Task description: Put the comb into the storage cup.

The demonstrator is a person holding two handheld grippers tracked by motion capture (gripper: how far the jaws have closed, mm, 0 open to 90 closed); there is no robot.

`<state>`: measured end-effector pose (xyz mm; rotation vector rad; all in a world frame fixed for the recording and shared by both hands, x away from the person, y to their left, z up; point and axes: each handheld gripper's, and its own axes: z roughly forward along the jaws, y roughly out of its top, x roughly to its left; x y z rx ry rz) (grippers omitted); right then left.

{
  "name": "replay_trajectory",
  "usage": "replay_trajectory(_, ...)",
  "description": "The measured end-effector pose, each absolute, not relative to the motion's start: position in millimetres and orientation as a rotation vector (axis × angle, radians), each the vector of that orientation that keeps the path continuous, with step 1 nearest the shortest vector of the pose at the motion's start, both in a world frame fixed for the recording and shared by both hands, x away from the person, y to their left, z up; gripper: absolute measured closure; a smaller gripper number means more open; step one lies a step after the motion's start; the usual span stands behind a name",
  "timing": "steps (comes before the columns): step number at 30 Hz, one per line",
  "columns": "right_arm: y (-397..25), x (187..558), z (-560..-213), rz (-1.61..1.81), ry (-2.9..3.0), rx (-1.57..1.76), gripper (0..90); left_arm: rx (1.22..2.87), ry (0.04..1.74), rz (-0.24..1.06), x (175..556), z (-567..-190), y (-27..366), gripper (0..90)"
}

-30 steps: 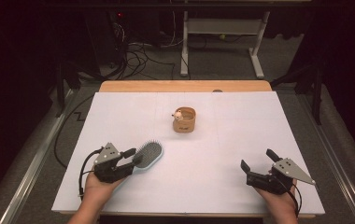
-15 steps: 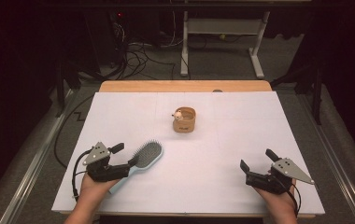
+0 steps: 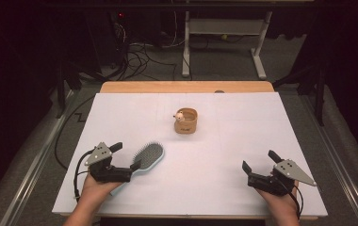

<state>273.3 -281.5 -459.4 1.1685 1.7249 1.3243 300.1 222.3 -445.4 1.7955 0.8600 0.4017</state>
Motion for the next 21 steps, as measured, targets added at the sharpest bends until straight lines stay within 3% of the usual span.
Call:
replay_trajectory(10,-282.5,273.0,-458.5,1.327,1.719,1.166,0.5,1.851,0.895,0.413,299.8,-444.3,221.3,0.0)
replay_trajectory(21,-281.8,274.4,-459.6,1.326,1.727,1.166,0.5,2.081,0.948,0.342,309.0,-453.3,205.4,0.0)
